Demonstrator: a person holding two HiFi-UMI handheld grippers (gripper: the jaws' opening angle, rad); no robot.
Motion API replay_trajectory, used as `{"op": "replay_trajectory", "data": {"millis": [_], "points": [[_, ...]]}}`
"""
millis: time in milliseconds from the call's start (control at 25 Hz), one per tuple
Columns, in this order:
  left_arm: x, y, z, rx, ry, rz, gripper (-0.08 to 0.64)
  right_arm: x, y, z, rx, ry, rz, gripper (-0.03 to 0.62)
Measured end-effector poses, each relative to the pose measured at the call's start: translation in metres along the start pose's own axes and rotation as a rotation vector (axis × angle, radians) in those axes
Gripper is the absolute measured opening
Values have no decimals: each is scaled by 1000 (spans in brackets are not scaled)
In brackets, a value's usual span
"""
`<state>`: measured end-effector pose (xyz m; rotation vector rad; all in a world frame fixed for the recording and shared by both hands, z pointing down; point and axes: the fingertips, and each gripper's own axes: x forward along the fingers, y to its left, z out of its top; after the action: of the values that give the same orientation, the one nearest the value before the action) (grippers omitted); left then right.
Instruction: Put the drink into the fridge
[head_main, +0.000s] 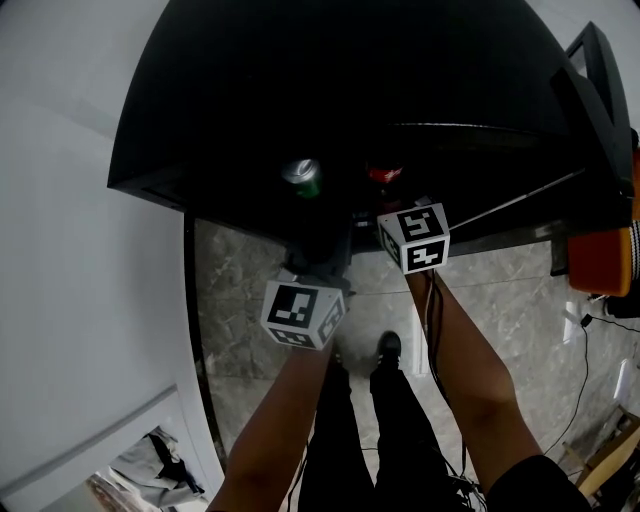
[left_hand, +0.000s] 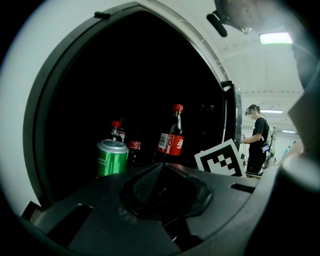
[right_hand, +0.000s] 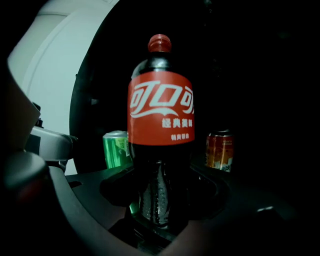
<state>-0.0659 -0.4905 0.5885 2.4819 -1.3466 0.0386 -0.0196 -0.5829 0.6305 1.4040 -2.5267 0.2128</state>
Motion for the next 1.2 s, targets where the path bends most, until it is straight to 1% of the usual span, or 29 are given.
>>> {"op": "replay_trajectory", "data": {"millis": [160, 240, 360, 440, 520, 560, 600, 640, 680, 760, 800, 840, 920, 1040, 1120, 1200], "points": [[-12, -8, 13, 13, -2, 11, 12, -16, 0, 12, 9, -12, -1, 284], [-24, -12, 21, 8, -10, 24, 12, -34, -1, 21, 16, -29, -7, 284], [-48, -23, 22, -10, 9, 47, 12, -73, -1, 27, 77, -33, -18, 284], [-66, -35, 18, -10, 47, 49, 12, -98, 12, 23, 102, 5, 24, 284], [-86, -48, 13, -9, 88, 43, 12, -123, 31, 21, 108, 43, 91, 282], [-98, -56, 11, -14, 107, 38, 12, -137, 39, 24, 108, 51, 114, 263], [-112, -64, 10, -24, 122, 32, 12, -153, 48, 30, 102, 50, 126, 217], [-128, -75, 10, -36, 131, 24, 12, -172, 59, 39, 84, 44, 133, 136], [-145, -87, 11, -51, 138, 12, 12, -192, 72, 50, 59, 34, 145, 97], [-178, -114, 15, -75, 151, -27, 12, -232, 102, 74, 5, 5, 184, 93], [-191, -128, 18, -76, 159, -54, 11, -251, 114, 88, -8, -15, 203, 70], [-202, -143, 22, -69, 164, -88, 11, -269, 123, 102, -12, -38, 221, 53], [-219, -173, 34, -56, 147, -171, 11, -306, 136, 126, -21, -71, 258, 40], [-254, -221, 50, -53, 96, -300, 11, -367, 163, 139, -29, -58, 330, 23], [-283, -244, 59, -54, 64, -366, 11, -405, 191, 142, -28, -48, 387, 23], [-315, -264, 66, -66, 26, -437, 11, -440, 214, 148, -14, -70, 417, 23]]}}
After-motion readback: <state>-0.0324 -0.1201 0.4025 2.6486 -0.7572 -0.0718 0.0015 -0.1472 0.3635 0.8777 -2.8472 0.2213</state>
